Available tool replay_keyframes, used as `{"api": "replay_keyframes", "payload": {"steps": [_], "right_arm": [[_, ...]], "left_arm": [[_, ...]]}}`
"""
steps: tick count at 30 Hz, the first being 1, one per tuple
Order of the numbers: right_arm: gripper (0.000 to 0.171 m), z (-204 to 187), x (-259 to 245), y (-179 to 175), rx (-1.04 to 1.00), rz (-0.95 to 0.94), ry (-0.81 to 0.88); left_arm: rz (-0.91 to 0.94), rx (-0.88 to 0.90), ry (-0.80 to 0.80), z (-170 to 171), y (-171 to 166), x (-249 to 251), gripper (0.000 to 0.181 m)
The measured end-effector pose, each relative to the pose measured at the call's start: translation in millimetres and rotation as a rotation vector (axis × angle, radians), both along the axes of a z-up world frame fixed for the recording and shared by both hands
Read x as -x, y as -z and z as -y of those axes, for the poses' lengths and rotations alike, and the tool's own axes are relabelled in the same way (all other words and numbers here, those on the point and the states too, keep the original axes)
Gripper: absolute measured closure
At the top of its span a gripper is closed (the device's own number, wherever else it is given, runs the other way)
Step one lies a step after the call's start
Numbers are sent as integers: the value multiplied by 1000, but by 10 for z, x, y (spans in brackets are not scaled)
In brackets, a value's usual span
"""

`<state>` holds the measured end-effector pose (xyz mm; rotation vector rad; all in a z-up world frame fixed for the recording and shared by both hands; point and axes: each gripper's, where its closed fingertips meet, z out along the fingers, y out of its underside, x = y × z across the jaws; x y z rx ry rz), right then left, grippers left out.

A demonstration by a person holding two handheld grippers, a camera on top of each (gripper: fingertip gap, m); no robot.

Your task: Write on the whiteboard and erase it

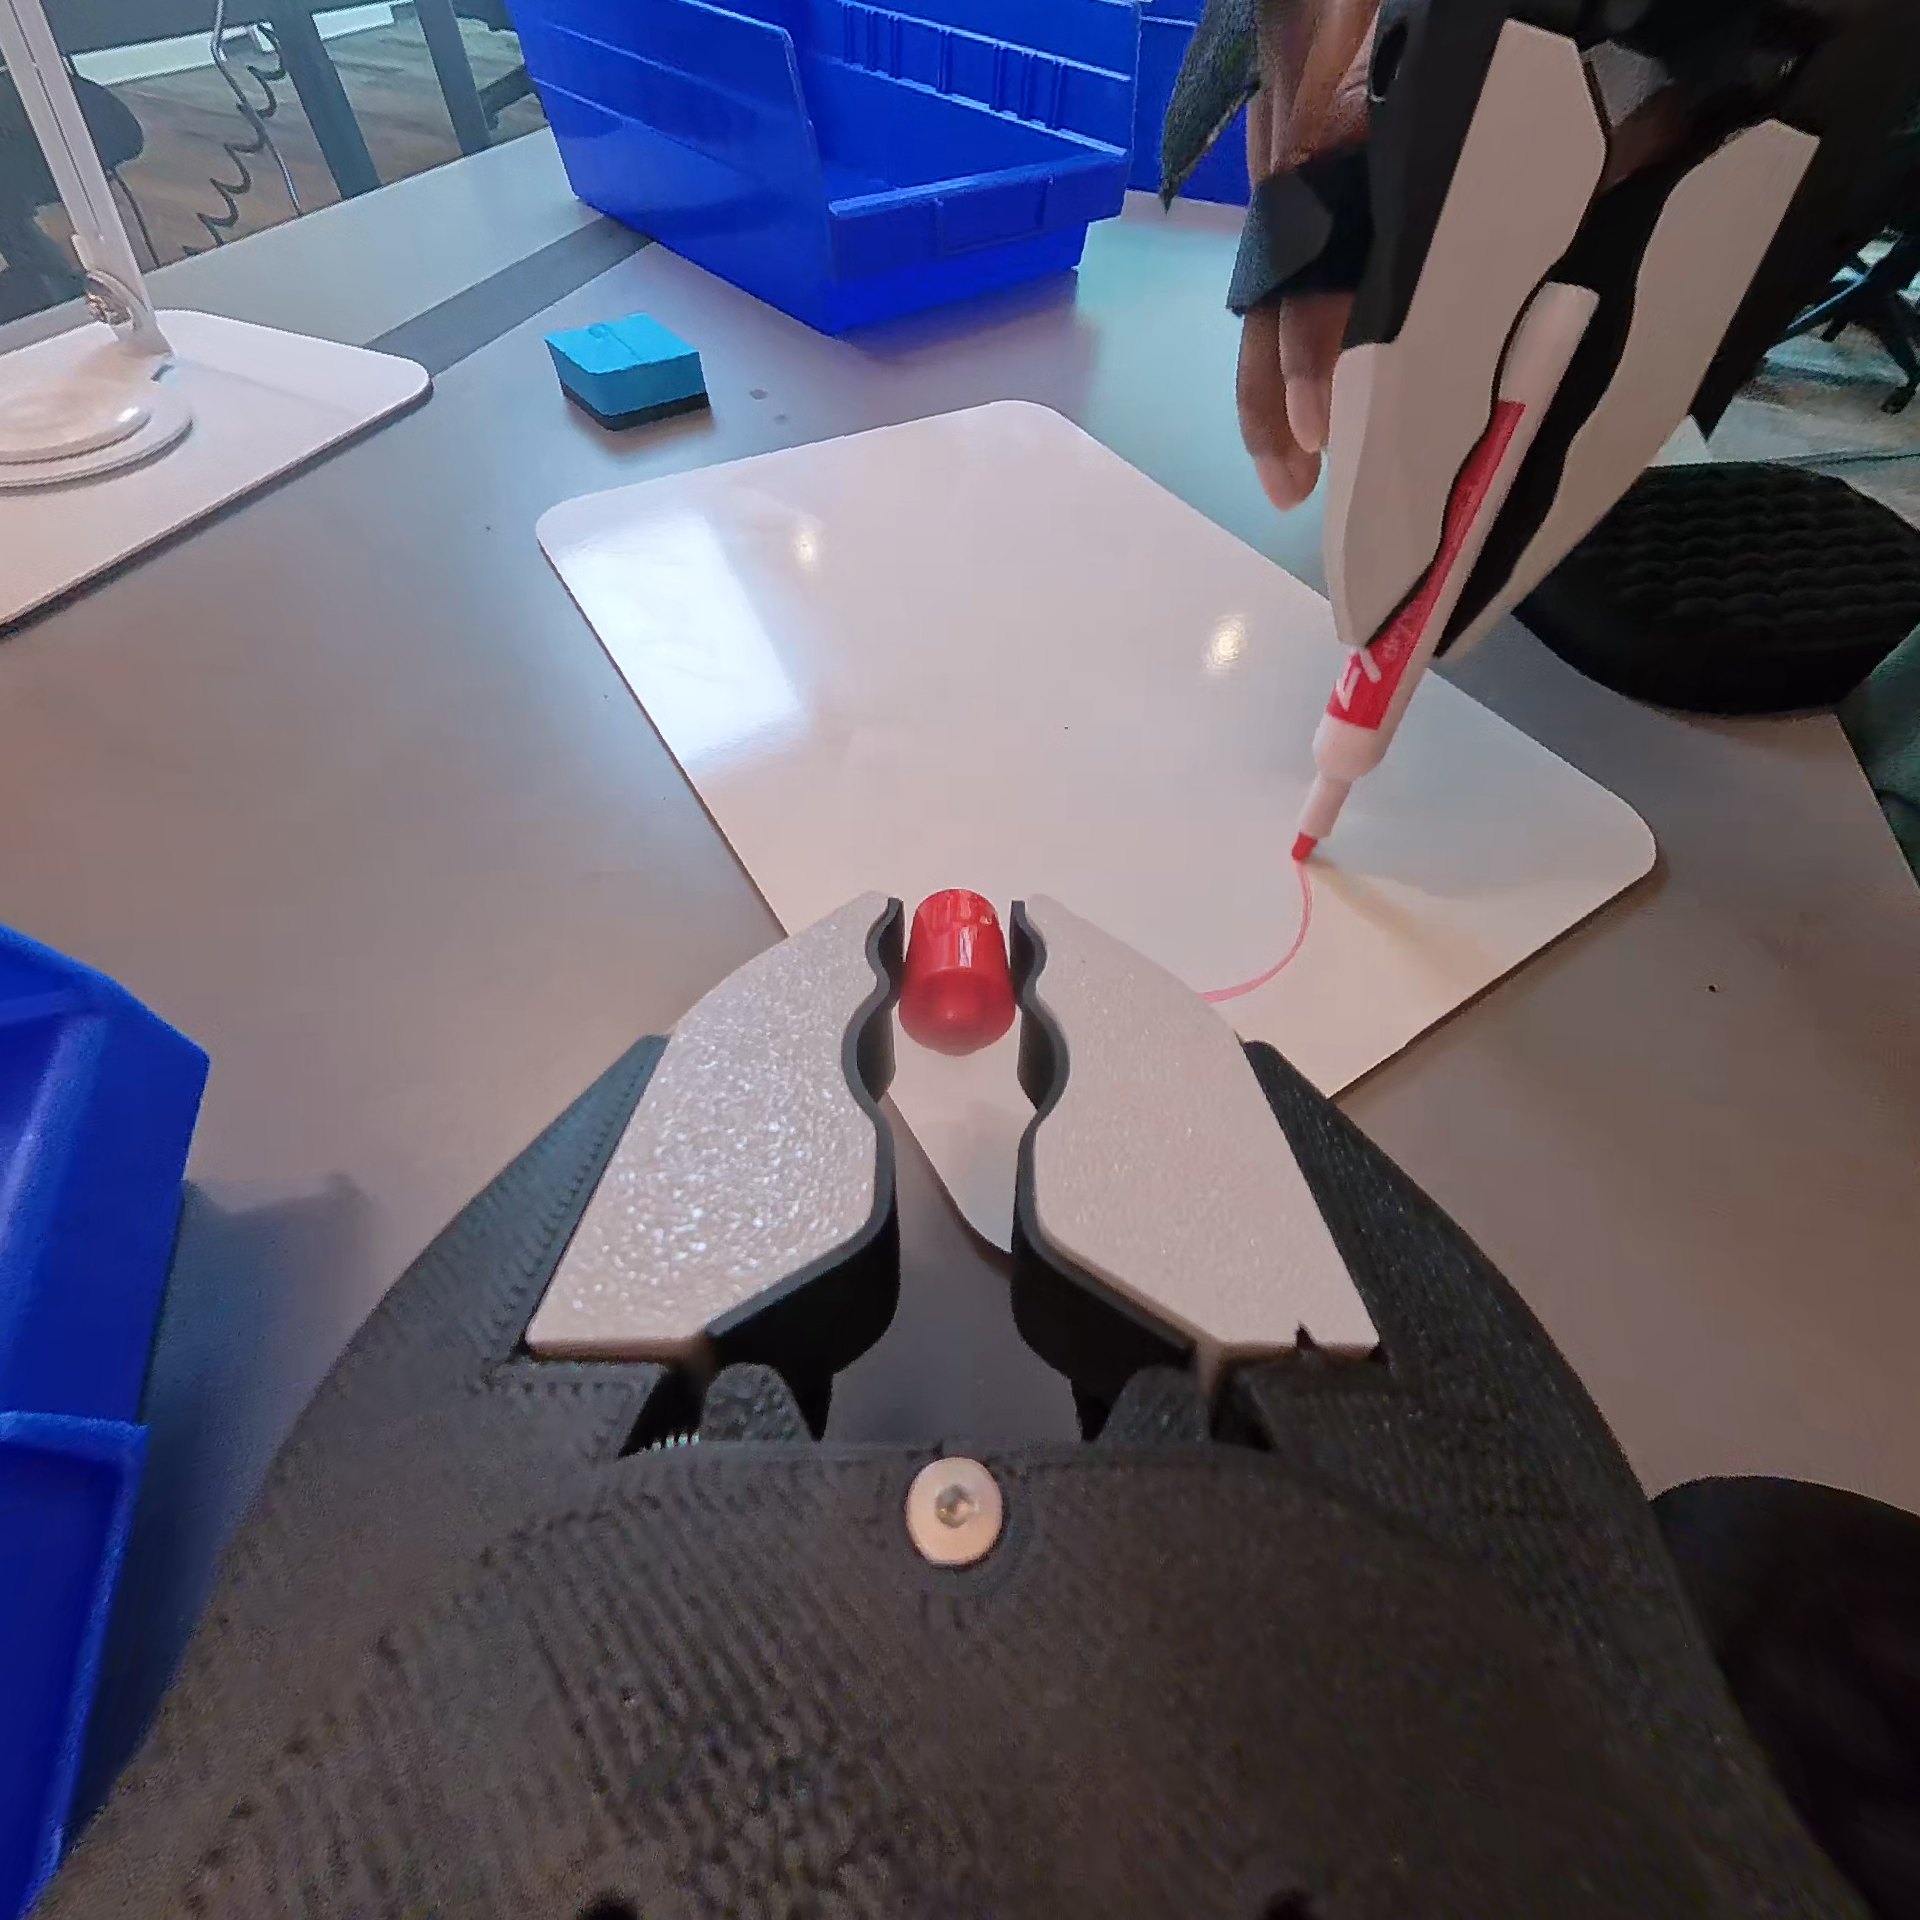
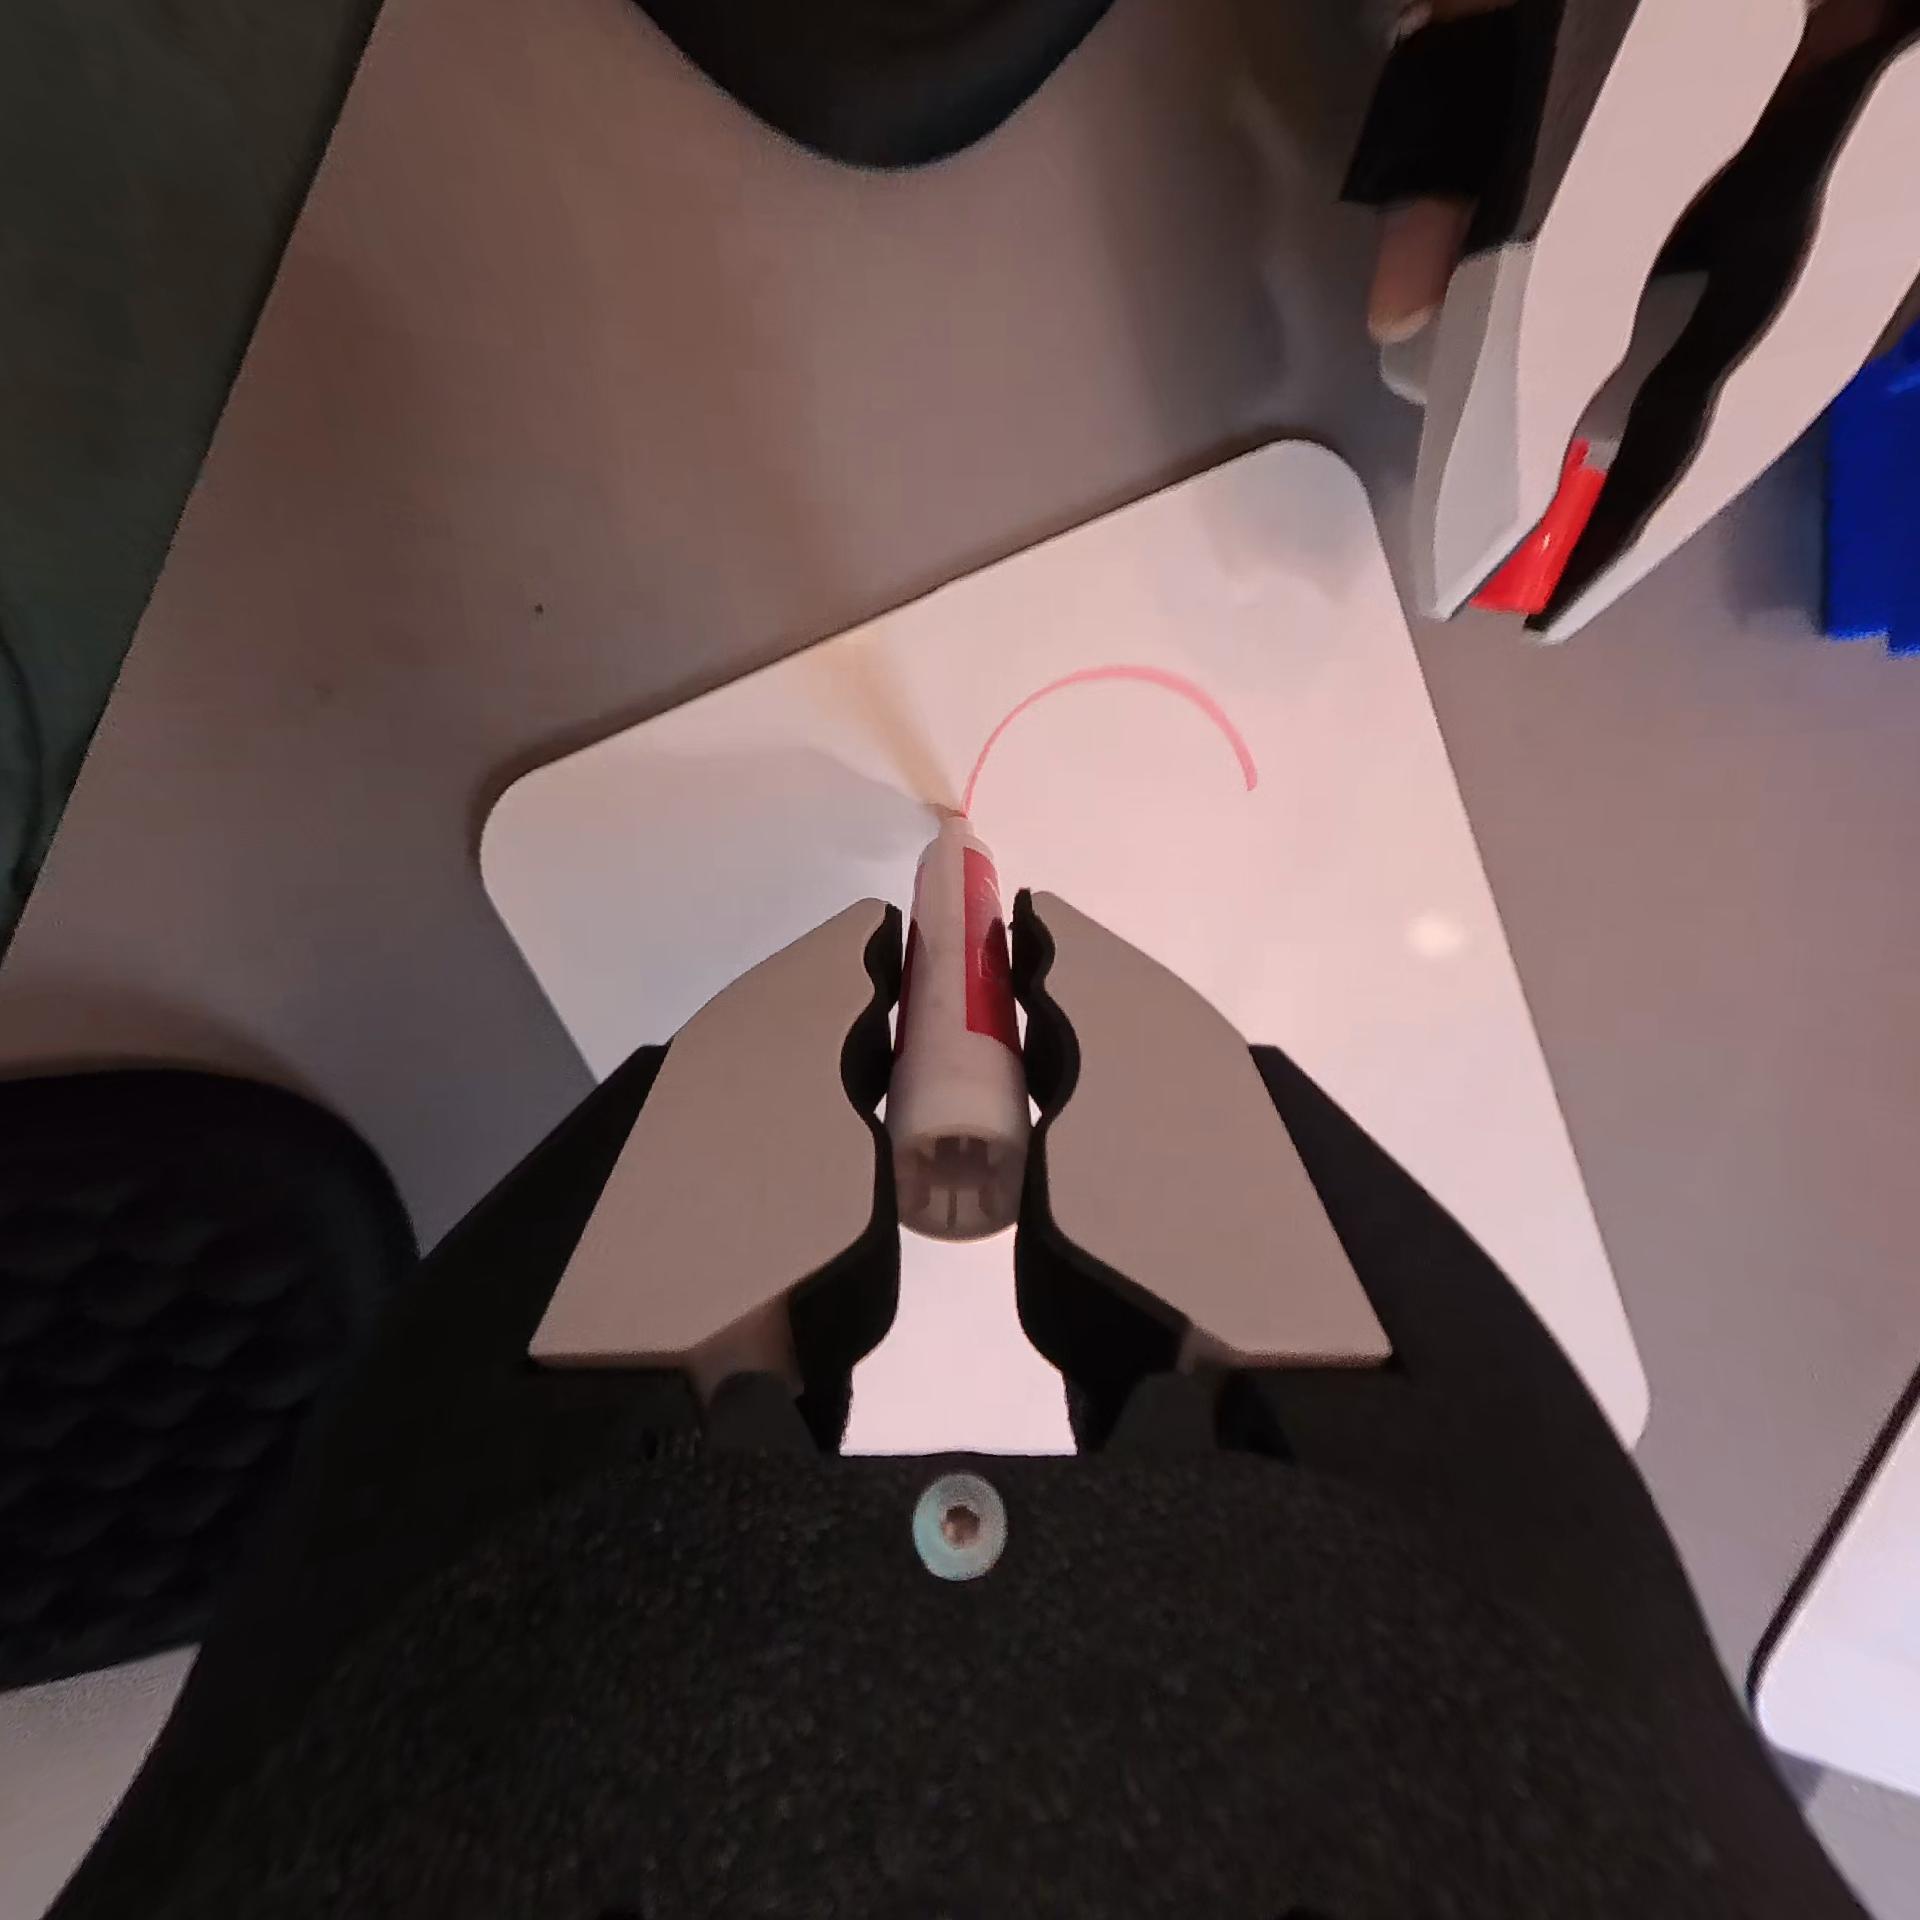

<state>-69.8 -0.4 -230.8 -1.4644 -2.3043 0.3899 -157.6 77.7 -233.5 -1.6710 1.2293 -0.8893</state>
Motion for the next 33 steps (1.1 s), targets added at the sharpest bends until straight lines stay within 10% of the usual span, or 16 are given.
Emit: {"api": "replay_keyframes", "payload": {"steps": [33], "right_arm": [[150,-587,450,-43,-64,-44,-7]], "left_arm": [[5,-11,-10,-25,-45,36,162]]}}
